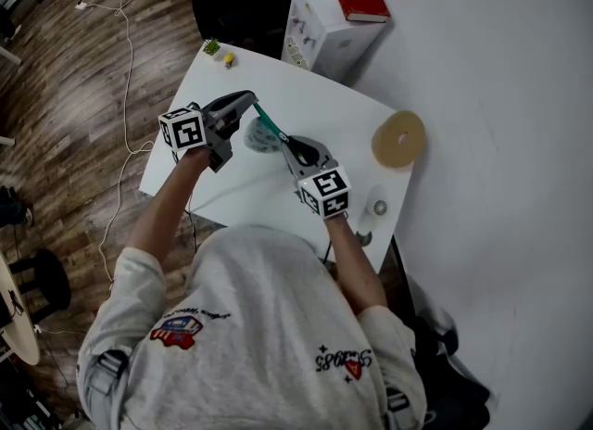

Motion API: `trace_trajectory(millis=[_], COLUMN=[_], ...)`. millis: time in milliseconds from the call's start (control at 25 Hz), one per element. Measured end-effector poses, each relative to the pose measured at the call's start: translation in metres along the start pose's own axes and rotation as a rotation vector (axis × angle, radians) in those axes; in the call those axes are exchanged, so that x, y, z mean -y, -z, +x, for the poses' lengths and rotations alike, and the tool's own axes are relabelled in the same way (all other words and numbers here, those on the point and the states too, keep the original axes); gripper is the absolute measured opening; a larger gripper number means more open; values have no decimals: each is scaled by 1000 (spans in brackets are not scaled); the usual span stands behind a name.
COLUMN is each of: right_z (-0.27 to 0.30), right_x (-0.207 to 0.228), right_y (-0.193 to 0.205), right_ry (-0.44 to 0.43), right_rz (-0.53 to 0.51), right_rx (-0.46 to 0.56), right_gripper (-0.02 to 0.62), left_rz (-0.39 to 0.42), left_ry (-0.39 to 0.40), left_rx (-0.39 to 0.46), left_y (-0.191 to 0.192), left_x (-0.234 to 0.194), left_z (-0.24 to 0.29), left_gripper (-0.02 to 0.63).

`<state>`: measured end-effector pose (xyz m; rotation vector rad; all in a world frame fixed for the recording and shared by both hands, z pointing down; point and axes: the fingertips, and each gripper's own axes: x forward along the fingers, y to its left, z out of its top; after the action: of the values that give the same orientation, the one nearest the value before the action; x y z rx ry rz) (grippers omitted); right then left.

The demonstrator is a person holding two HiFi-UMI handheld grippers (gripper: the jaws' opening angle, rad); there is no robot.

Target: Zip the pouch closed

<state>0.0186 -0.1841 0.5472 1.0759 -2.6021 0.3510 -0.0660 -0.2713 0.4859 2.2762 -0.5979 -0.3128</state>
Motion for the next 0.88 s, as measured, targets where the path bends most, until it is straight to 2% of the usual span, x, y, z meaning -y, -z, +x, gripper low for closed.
trace_trajectory(millis=[400,720,880], right_z=[-6,-2,2], right_x=[0,-1,1], right_y=[24,32,35], right_ry=[0,-10,-7], right_rz=[14,30,87], right_rx=[-50,-73,-72], right_gripper=[43,44,48], left_rz=[-29,-10,18], left_ry=[-31,-56,-71], left_rx=[106,84,67], left_y=[-32,-26,-20], left_x=[-14,-15,-13], left_z=[-25,-30,-34], left_gripper=[17,17,17])
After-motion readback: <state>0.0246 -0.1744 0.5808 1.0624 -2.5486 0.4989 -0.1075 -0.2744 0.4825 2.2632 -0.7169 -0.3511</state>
